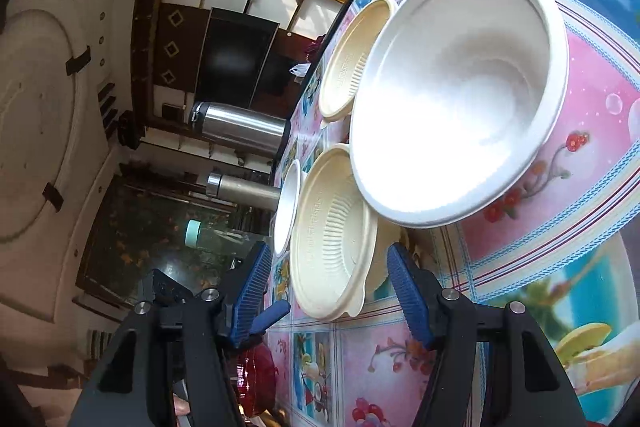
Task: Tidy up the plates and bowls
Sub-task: 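Reach the right gripper to the beige ribbed plate and grasp its rim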
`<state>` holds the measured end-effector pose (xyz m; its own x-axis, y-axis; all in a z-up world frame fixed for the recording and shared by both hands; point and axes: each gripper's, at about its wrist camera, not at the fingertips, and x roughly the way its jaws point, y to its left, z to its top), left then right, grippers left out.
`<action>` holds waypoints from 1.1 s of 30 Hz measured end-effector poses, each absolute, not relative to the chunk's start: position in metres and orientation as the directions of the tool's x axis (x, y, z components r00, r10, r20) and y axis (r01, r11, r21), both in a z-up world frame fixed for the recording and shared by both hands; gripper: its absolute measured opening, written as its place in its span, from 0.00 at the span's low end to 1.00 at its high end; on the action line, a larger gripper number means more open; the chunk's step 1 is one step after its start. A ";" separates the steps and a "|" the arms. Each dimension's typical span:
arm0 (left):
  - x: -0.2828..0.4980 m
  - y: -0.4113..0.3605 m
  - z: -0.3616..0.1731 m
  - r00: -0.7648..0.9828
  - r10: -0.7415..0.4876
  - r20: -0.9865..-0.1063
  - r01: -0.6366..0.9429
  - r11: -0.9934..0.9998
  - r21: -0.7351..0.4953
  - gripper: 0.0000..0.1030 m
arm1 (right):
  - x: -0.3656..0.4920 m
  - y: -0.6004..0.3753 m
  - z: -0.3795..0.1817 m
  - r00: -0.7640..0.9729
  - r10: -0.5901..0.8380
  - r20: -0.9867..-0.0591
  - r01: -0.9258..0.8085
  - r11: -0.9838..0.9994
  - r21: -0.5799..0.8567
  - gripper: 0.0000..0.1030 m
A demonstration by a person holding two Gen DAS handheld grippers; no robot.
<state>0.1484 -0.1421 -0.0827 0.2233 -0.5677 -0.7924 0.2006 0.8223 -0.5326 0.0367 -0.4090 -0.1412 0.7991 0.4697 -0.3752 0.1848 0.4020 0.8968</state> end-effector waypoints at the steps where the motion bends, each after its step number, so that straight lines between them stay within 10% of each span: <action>1: 0.150 -0.144 -0.082 0.223 -0.573 -0.788 0.201 0.818 -0.538 0.70 | 0.039 -0.410 -0.143 0.800 0.462 -0.383 0.195 0.404 0.894 0.62; 19: 0.156 -0.166 -0.083 0.289 -0.570 -0.769 0.235 0.821 -0.521 0.70 | 0.049 -0.400 -0.148 0.790 0.390 -0.474 0.280 0.458 0.844 0.62; 25: 0.160 -0.167 -0.090 0.321 -0.533 -0.783 0.233 0.845 -0.480 0.47 | 0.046 -0.403 -0.149 0.793 0.384 -0.474 0.282 0.459 0.843 0.61; 33: 0.157 -0.169 -0.103 0.307 -0.518 -0.798 0.235 0.854 -0.463 0.22 | 0.053 -0.398 -0.155 0.767 0.390 -0.510 0.296 0.490 0.820 0.17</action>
